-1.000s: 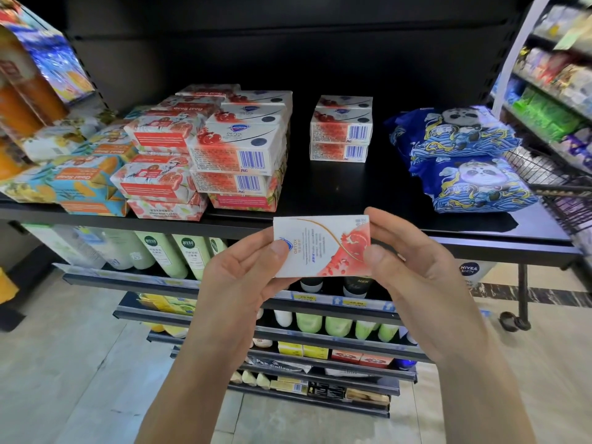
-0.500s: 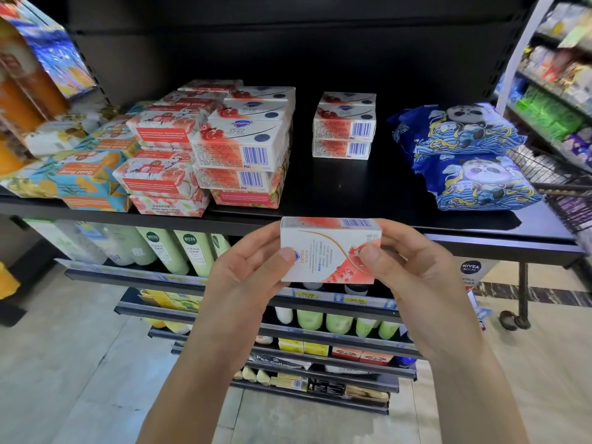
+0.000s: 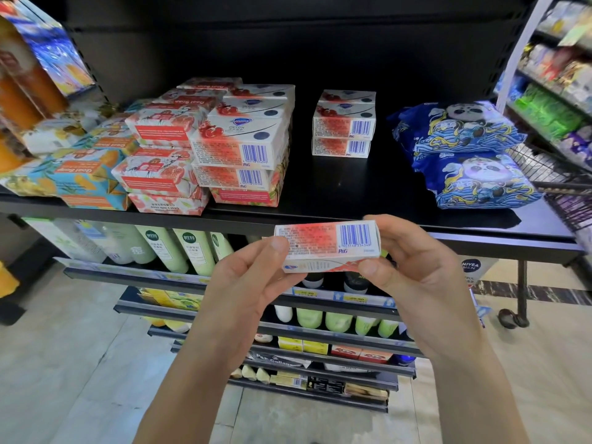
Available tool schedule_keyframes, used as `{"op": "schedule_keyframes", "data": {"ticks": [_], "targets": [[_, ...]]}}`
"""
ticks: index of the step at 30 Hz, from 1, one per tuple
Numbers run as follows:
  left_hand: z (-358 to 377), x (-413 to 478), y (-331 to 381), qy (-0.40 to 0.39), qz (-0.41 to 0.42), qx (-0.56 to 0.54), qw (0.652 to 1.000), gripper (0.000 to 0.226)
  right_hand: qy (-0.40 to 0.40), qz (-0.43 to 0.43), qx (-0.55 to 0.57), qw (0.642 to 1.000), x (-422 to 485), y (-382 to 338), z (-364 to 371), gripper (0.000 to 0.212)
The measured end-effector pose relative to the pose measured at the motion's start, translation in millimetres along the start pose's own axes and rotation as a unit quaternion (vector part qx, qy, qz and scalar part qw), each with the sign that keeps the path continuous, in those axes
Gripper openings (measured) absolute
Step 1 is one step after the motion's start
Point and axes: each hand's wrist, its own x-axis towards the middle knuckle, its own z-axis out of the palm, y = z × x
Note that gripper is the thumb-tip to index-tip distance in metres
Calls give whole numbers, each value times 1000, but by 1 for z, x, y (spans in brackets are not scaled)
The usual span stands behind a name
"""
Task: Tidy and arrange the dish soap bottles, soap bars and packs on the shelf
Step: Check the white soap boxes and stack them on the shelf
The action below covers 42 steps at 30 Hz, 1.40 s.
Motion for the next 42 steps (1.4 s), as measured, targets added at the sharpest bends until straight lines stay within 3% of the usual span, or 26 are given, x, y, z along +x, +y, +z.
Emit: {"op": "schedule_keyframes", "data": {"ticks": [4,9,12,17,23,28,32,35,42], "targets": [[-1,0,1,5,7,1,1000,34,-22,11,-9,1000,1,0,-2,54],[-2,0,-1,22,6,3,1000,65,-2,64,-67,996,1,-4,-3,60],[0,0,-2,24,9,6,1000,56,24,88,-76,993,0,-5,-2,57],[-3,2,-4,44,16,14,999,66,33,125,-104,986,0,-9,0,56],[-4,1,-6,30,24,18,999,60,28,135,-62,988,1,-4,-3,54],[-4,0,-2,0,37,24,999,63,6,109,-14,994,2,-1,-5,55],[-2,2,-1,-2,38,18,999,67,-14,71,16,997,4,1,-6,77],[0,3,-1,-8,34,8,999,70,-11,51,30,998,4,3,-7,66],[7,2,1,23,22,-49,998,42,-25,-4,15,1000,5,5,-4,69]]}}
